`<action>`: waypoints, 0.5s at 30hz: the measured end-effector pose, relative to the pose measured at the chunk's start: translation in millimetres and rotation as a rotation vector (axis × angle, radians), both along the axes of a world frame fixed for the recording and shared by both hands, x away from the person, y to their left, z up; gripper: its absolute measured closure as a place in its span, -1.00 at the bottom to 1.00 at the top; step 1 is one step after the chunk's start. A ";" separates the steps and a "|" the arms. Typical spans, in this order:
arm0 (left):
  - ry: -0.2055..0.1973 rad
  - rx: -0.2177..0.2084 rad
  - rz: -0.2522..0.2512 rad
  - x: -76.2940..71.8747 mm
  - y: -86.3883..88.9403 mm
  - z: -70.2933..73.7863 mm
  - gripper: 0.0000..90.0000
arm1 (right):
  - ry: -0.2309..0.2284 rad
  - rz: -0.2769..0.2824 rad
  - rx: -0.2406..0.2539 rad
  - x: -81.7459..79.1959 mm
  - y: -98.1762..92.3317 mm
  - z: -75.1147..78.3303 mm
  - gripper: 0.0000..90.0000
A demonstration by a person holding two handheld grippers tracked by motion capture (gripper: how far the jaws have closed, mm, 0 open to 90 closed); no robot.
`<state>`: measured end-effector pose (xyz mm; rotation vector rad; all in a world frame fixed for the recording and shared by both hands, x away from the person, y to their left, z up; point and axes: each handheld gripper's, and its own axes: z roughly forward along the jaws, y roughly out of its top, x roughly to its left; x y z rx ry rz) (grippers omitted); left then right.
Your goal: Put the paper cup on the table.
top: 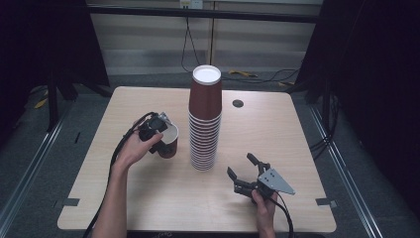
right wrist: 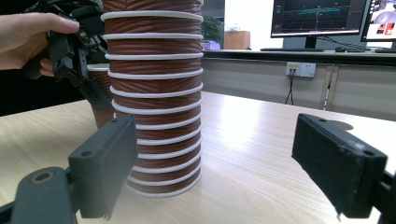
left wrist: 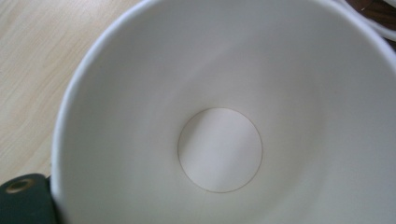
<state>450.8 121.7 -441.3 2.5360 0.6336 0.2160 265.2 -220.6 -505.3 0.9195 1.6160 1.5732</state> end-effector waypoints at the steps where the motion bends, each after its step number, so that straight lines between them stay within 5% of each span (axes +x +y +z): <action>1: -0.004 -0.013 0.002 -0.9 1.1 -0.7 -0.84 | 0.000 0.000 0.000 0.0 0.0 0.0 -0.69; 5: -0.042 -0.079 0.010 -7.6 7.8 -8.2 -0.81 | -0.002 0.004 0.002 -0.4 -0.1 -0.1 -0.70; 6: -0.041 -0.082 0.015 -7.6 10.3 -11.5 -0.82 | -0.002 0.005 0.002 -0.4 -0.1 -0.1 -0.70; 7: -0.020 -0.130 0.043 -8.9 11.0 -16.3 -0.76 | -0.002 0.004 0.002 -0.4 -0.1 -0.1 -0.70; 8: -0.013 -0.116 0.018 -8.0 14.0 -17.4 -0.67 | -0.002 0.004 0.002 -0.5 -0.1 -0.1 -0.70; 10: -0.019 -0.162 0.058 -11.9 14.7 -24.1 -0.65 | -0.002 0.004 0.002 -0.5 -0.1 -0.1 -0.70; 11: -0.022 -0.139 0.037 -11.5 17.5 -24.6 -0.65 | -0.002 0.005 0.002 -0.4 -0.1 -0.1 -0.70; 15: -0.032 -0.178 0.051 -16.0 21.6 -28.5 -0.65 | -0.002 0.005 0.003 -0.5 -0.1 -0.1 -0.70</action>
